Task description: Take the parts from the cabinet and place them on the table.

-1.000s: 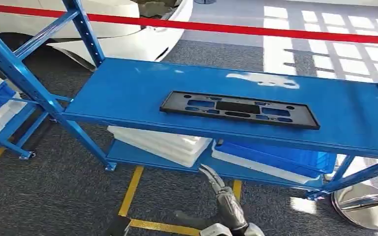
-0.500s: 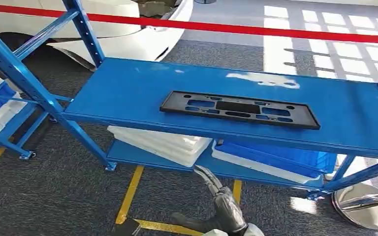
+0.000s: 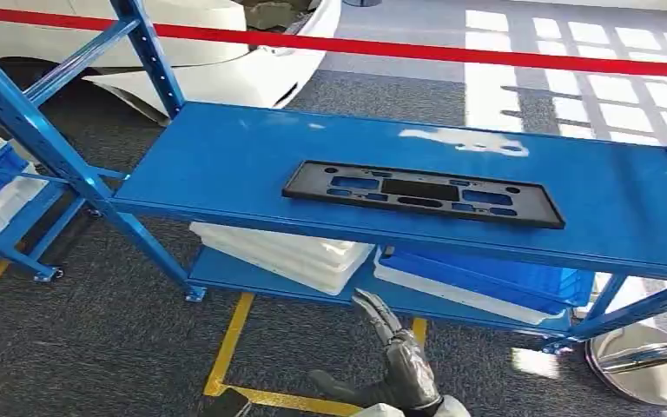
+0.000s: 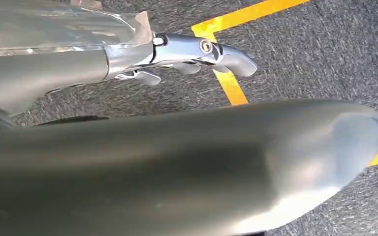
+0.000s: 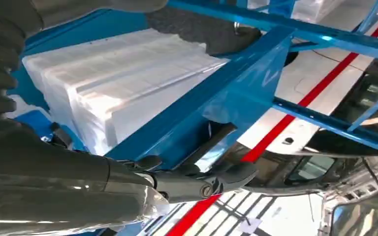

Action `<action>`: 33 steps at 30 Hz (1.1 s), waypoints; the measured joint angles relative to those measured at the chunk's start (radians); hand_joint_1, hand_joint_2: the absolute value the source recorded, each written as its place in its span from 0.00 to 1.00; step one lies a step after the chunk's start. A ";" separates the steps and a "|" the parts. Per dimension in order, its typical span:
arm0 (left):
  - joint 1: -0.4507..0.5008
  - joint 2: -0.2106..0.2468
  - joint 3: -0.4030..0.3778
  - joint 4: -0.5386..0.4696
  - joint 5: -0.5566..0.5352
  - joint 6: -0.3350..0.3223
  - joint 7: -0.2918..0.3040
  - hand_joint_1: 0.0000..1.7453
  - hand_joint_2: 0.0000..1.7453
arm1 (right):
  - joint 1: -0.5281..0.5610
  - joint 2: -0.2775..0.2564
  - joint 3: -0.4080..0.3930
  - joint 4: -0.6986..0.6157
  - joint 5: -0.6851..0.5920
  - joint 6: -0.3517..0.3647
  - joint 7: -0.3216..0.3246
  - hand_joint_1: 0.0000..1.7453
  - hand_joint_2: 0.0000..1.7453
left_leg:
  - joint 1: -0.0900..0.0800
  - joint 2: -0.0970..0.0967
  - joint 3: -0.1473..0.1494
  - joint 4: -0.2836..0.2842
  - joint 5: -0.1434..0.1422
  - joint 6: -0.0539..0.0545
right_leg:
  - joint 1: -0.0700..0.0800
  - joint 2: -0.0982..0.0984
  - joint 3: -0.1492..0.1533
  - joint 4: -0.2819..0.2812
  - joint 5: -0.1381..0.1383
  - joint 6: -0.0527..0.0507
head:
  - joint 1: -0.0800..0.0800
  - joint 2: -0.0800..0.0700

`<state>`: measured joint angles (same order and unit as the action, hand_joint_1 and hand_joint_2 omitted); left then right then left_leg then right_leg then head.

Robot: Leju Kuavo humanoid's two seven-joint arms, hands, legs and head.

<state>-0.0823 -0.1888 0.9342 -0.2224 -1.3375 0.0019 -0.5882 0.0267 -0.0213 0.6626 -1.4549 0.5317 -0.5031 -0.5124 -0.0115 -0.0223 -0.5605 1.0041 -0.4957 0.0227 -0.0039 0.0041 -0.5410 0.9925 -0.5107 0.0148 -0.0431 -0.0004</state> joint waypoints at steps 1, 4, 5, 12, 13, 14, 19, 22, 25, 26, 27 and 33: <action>0.000 0.000 0.000 0.000 0.000 -0.001 0.000 0.00 0.00 | 0.002 -0.003 -0.004 -0.004 0.010 -0.008 0.004 0.00 1.00 | 0.000 0.000 0.000 0.000 0.000 0.000 | 0.000 0.000 0.000 0.000 0.000 0.000 | 0.000 0.000; 0.001 0.000 -0.001 0.000 -0.001 -0.004 0.002 0.00 0.00 | 0.012 -0.022 -0.034 -0.032 0.046 -0.012 0.017 0.00 1.00 | 0.000 0.000 0.000 0.000 0.000 0.000 | 0.000 0.000 0.000 0.000 0.000 0.000 | 0.000 0.000; 0.001 0.001 -0.001 0.000 -0.002 -0.006 0.004 0.00 0.00 | 0.013 -0.031 -0.047 -0.044 0.055 -0.007 0.019 0.00 1.00 | 0.000 0.000 0.000 0.000 0.000 0.000 | 0.000 0.000 0.000 0.000 0.000 0.000 | 0.000 0.000; 0.001 0.001 -0.010 0.000 -0.010 -0.012 0.014 0.00 0.00 | -0.017 -0.075 -0.135 -0.134 0.103 0.070 0.036 0.00 1.00 | -0.001 0.000 0.000 0.000 0.000 0.000 | -0.001 0.000 0.000 0.000 0.001 0.001 | 0.000 0.000; 0.001 0.001 -0.012 0.000 -0.014 -0.013 0.015 0.00 0.00 | -0.027 -0.077 -0.140 -0.139 0.109 0.080 0.037 0.00 1.00 | -0.001 0.000 0.000 0.000 0.000 0.000 | -0.001 0.000 0.000 0.000 0.001 0.001 | 0.000 0.000; 0.001 0.001 -0.017 0.000 -0.016 -0.016 0.018 0.00 0.00 | -0.037 -0.078 -0.143 -0.142 0.115 0.088 0.037 0.00 1.00 | -0.001 0.000 0.000 0.000 0.000 0.000 | -0.001 0.000 0.000 0.000 0.001 0.001 | 0.000 0.000; -0.002 0.001 -0.025 0.000 -0.018 -0.024 0.023 0.00 0.00 | -0.075 -0.077 -0.142 -0.149 0.121 0.100 0.037 0.00 1.00 | 0.000 0.000 0.000 0.000 0.000 0.000 | 0.000 0.000 0.000 0.000 0.001 0.001 | 0.000 0.000; -0.002 0.001 -0.025 0.000 -0.018 -0.024 0.023 0.00 0.00 | -0.085 -0.077 -0.142 -0.150 0.123 0.102 0.037 0.00 1.00 | 0.000 0.000 0.000 0.000 0.000 0.000 | 0.000 0.000 0.000 0.000 0.001 0.001 | 0.000 0.000; -0.002 0.001 -0.025 0.000 -0.018 -0.024 0.023 0.00 0.00 | -0.092 -0.077 -0.142 -0.151 0.123 0.103 0.037 0.00 1.00 | 0.000 0.000 0.000 0.000 0.000 0.000 | -0.001 0.000 0.000 0.000 0.001 0.001 | 0.000 0.000; -0.002 0.001 -0.025 0.000 -0.018 -0.024 0.023 0.00 0.00 | -0.092 -0.077 -0.142 -0.151 0.123 0.103 0.037 0.00 1.00 | -0.001 0.000 0.000 0.000 0.000 0.000 | -0.001 0.000 0.000 0.000 0.001 0.001 | 0.000 0.000; -0.002 0.001 -0.025 0.000 -0.018 -0.024 0.023 0.00 0.00 | -0.093 -0.077 -0.142 -0.151 0.123 0.103 0.037 0.00 1.00 | -0.001 0.000 0.000 0.000 0.000 0.000 | -0.001 0.000 0.000 0.000 0.001 0.001 | 0.000 0.000; -0.003 0.001 -0.025 0.000 -0.018 -0.026 0.026 0.00 0.00 | -0.114 -0.077 -0.141 -0.152 0.118 0.108 0.046 0.00 1.00 | -0.001 0.000 0.000 0.000 0.000 0.000 | -0.001 0.000 0.000 0.000 0.001 0.001 | 0.000 0.000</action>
<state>-0.0858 -0.1877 0.9091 -0.2224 -1.3554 -0.0237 -0.5619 -0.0874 -0.0988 0.5215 -1.6068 0.6493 -0.3948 -0.4661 -0.0121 -0.0223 -0.5604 1.0043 -0.4955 0.0229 -0.0046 0.0039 -0.5406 0.9926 -0.5099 0.0158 -0.0431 -0.0004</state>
